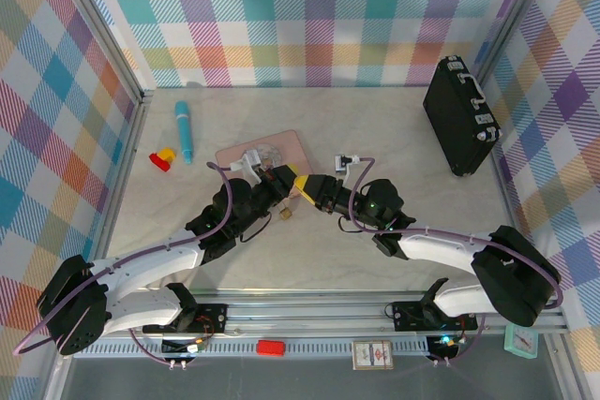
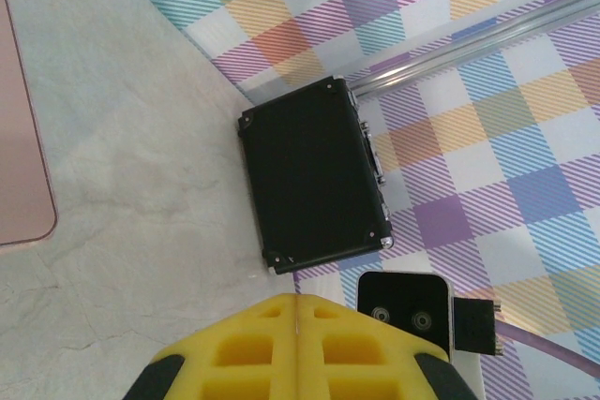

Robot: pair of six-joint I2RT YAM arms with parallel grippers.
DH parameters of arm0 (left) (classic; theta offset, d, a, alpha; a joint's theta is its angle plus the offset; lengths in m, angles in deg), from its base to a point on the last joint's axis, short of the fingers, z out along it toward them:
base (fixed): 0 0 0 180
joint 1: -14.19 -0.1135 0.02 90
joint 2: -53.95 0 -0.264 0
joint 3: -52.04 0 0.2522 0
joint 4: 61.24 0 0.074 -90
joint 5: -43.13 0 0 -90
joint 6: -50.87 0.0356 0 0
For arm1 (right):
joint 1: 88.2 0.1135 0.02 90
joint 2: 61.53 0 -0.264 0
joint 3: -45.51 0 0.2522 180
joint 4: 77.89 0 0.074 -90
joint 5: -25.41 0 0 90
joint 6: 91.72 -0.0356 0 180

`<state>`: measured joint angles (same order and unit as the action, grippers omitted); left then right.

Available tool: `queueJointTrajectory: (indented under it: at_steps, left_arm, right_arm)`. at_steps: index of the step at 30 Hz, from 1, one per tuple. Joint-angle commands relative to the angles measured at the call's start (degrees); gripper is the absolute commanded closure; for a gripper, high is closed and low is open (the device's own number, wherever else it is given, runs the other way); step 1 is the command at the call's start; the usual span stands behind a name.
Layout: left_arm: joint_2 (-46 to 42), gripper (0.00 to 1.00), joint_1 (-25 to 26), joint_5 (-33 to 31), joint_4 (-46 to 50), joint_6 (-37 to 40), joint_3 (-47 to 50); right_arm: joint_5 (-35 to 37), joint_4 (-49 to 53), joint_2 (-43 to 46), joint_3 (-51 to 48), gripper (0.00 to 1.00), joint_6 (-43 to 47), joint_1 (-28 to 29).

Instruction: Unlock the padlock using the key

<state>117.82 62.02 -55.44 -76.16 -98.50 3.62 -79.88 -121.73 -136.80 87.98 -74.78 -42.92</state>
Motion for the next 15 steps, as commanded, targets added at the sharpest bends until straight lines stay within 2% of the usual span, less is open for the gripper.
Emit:
queueJointTrajectory:
  at_steps: [1, 7, 15]
  left_arm:
    - [-2.67, 1.0, 0.51, 1.01, -3.57, -0.65, -0.59]
    - [-2.77, 1.0, 0.61, 0.89, -3.74, -0.74, -0.47]
    - [-3.71, 1.0, 0.59, 0.78, -3.42, -0.68, -0.55]
  right_arm:
    - [3.61, 4.52, 0.82, 0.46, 0.56, 0.08, -0.01]
    - [2.16, 3.73, -0.31, 1.35, 0.61, 0.13, -0.02]
    - [1.74, 4.97, -1.53, 2.08, 0.62, -0.31, -0.07]
